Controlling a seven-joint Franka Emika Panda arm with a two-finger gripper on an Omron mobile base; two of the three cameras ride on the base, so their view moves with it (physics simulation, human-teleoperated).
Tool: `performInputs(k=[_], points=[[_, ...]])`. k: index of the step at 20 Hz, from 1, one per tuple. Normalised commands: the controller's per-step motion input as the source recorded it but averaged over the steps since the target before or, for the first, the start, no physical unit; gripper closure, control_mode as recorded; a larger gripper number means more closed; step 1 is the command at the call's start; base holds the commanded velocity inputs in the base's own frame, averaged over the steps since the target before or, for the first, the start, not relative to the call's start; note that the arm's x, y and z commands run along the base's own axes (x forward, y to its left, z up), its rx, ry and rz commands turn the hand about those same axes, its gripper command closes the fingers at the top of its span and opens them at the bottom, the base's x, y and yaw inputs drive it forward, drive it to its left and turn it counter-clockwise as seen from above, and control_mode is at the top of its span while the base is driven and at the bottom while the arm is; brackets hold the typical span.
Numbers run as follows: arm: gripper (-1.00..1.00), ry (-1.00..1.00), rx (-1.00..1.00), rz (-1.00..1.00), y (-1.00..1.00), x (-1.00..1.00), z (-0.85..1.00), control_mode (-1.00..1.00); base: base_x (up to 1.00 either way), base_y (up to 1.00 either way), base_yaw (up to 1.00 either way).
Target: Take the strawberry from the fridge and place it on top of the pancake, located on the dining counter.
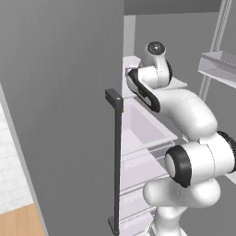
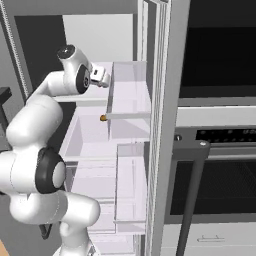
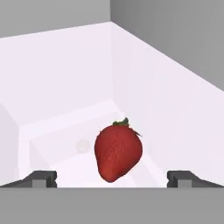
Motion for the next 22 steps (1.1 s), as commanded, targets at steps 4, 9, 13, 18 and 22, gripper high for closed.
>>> performInputs(k=[4,9,13,18,22], points=[[-1.00,0.00,0.00,0.00,-0.09,0.51,0.00,-1.00,0.00,0.00,0.00],[-1.00,0.00,0.00,0.00,0.00,0.41,-0.07,-1.00,0.00,0.00,0.00],[-1.00,0.00,0.00,0.00,0.00,0.00,-0.15,-1.00,0.00,0.00,0.00],[-1.00,0.00,0.00,-0.01,-0.02,-0.31,-0.16,-1.00,0.00,0.00,0.00],[-1.00,0.00,0.00,-0.01,-0.02,-0.06,-0.08,-1.00,0.00,0.00,0.00]])
